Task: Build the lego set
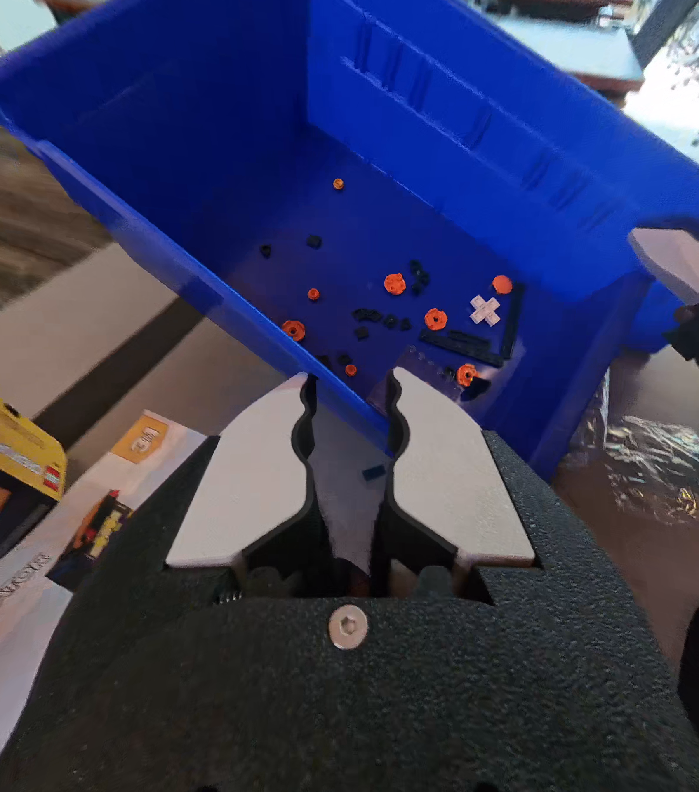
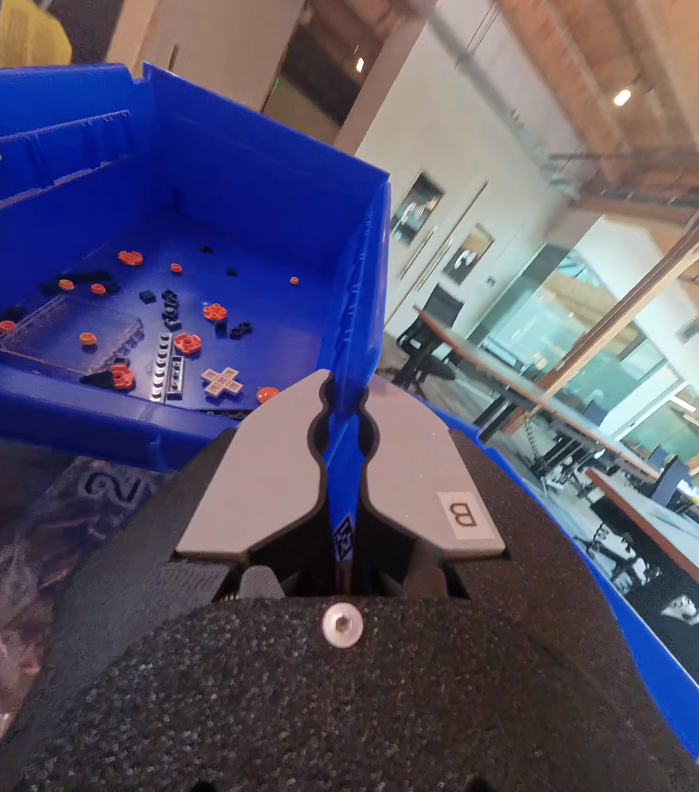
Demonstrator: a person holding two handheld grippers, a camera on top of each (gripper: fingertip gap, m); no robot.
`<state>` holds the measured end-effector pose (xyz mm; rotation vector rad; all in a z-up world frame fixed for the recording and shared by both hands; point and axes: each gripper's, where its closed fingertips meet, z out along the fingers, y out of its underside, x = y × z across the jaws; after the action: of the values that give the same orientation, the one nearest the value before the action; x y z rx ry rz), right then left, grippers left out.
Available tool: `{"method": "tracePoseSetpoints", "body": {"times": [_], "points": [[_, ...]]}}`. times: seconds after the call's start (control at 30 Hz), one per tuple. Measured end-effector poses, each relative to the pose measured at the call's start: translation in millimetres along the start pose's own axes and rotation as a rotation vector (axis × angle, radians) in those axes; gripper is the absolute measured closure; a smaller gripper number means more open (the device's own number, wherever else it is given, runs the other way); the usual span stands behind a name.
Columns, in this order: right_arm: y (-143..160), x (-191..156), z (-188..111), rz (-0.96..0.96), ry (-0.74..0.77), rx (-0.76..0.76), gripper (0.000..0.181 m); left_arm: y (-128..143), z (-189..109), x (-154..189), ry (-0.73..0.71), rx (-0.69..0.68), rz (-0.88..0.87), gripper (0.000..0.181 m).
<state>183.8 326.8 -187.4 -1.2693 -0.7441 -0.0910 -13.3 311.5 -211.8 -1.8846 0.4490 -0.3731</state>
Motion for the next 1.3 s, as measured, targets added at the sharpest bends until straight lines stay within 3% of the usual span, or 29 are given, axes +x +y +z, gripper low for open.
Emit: {"method": "tracePoseSetpoints", "body": {"times": [0.1,0.23,1.3], "points": [[-19,6,-9,0.018,0.063,0.121,0.174,-22,-19,6,-0.074,0.128,0.059,0.152],[-31,11,-17,0.070,0.091,0.200,0.175,-32,-36,15,-0.142,0.188,0.114,0.154],[-32,10,-31,0.083,0.123,0.240,0.175,-45,-51,28,-0.182,0.203,0.178,0.155]]}}
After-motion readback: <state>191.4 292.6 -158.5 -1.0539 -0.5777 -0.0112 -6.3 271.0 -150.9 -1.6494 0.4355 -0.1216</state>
